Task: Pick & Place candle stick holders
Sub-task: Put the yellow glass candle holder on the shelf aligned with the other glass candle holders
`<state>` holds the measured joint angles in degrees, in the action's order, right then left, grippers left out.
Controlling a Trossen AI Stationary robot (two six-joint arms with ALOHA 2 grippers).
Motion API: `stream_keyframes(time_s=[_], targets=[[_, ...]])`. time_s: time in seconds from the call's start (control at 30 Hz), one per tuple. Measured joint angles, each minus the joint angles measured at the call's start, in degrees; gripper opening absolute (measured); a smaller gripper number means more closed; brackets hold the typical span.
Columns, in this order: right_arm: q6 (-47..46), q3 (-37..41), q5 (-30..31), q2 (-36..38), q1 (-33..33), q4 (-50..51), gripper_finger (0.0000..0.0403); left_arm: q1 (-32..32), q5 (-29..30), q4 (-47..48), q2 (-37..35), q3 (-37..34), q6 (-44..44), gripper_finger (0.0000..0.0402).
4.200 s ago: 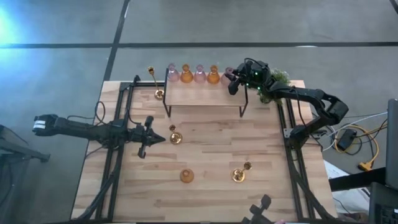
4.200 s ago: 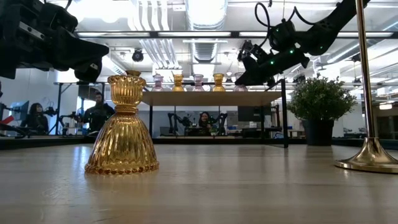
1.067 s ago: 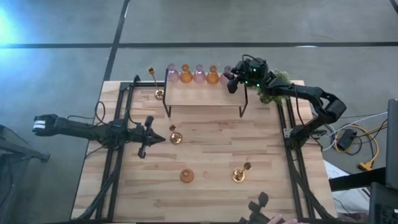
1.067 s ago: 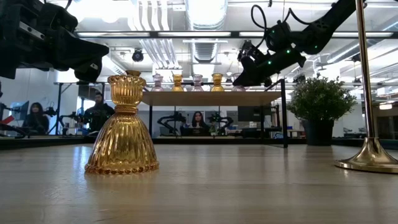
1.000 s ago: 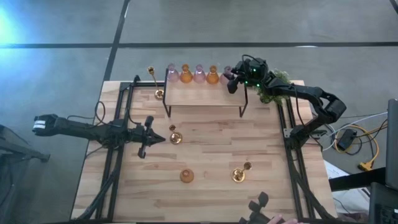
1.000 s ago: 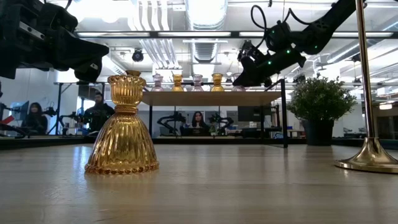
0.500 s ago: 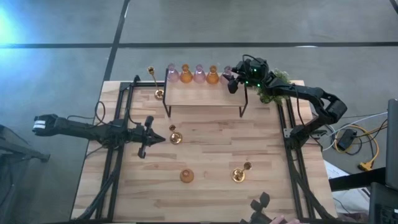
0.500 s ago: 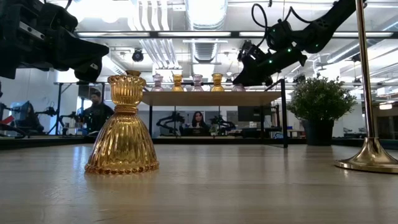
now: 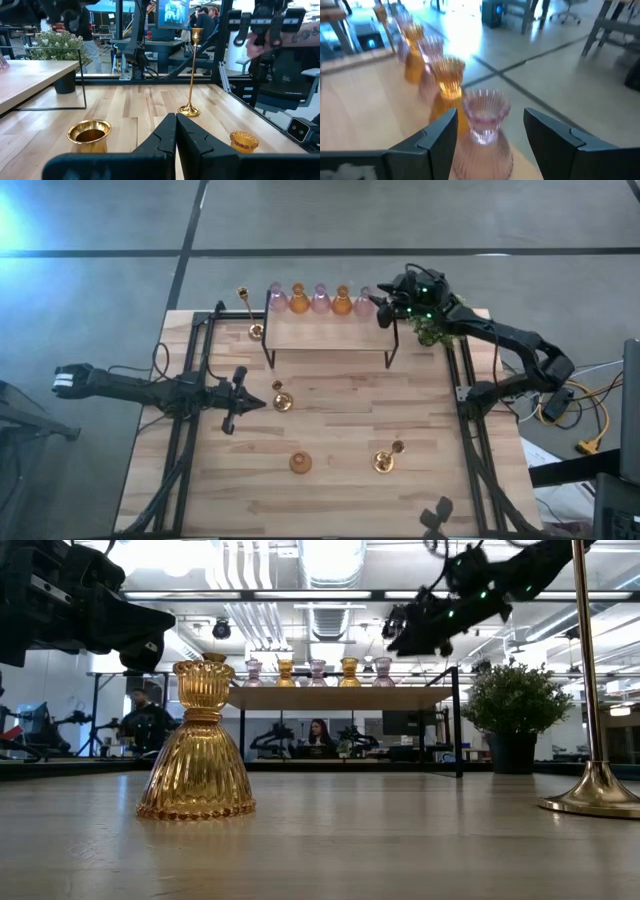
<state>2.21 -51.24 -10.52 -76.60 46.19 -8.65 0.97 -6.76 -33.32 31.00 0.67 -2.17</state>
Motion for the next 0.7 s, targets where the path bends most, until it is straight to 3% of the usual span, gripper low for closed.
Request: stream_keyframes(time_s=[0.23, 0.4, 0.53, 0.7], targets=[[-1.2, 0.0, 0.01, 10.68, 0.33, 0.52, 0.0215, 0.0, 0.0, 0.01, 0.0, 0.0, 0.0, 0.0014], [-8.15, -0.07, -2.39, 17.57, -1.1, -6.12, 0.0191, 0.0, 0.0, 0.0, 0.0, 0.0, 0.01, 0.0014], [-9.11, -1.37, -7.59, 19.47, -6.99, -10.19, 0.0148, 0.0, 0.0, 0.0, -0.02, 0.0, 0.0, 0.0014], [-0.83, -7.23, -7.39, 17.3, -19.21, -4.33, 0.0083, -0.02, 0.0, 0.02, 0.0, 0.0, 0.01, 0.0014]])
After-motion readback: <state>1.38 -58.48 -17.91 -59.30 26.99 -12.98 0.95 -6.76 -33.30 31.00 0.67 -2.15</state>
